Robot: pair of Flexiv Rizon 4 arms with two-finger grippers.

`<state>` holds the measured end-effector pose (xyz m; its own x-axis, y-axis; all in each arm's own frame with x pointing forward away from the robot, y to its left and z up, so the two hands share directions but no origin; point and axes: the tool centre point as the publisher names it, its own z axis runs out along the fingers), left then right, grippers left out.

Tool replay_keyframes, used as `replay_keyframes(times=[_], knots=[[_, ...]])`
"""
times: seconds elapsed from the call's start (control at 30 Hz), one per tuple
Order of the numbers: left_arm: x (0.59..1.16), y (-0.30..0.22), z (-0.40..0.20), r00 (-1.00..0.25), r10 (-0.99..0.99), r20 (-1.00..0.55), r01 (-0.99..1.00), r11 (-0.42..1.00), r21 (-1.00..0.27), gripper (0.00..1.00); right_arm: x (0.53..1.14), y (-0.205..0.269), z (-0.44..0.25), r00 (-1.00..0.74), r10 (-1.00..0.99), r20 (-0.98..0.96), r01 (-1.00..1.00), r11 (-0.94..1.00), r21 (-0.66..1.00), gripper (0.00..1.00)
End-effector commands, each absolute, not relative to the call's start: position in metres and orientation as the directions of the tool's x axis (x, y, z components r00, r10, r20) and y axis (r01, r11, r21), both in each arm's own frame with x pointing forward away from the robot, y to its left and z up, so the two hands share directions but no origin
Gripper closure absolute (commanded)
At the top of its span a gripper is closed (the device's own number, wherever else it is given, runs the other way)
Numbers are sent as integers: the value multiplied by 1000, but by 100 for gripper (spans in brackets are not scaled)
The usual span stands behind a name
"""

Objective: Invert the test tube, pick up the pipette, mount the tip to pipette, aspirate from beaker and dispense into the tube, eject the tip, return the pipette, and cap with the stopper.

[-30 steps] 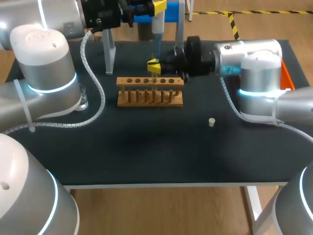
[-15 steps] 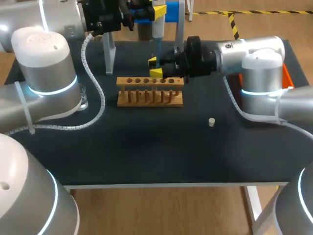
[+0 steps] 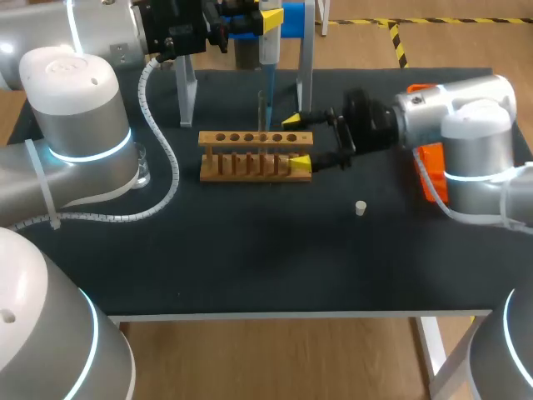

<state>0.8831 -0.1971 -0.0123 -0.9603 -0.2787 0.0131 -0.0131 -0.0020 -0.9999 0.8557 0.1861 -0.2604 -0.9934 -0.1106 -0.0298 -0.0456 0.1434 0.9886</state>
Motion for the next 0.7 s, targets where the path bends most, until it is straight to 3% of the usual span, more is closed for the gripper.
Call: replay_keyframes(times=[0.03, 0.7], knots=[[883, -197, -13, -960, -280, 12, -11, -6, -1000, 100, 847, 171, -259, -995, -98, -32, -46, 145, 988, 0], [883, -197, -13, -960, -280, 12, -11, -6, -1000, 100, 845, 165, -259, -995, -92, -40, -53, 148, 988, 0]])
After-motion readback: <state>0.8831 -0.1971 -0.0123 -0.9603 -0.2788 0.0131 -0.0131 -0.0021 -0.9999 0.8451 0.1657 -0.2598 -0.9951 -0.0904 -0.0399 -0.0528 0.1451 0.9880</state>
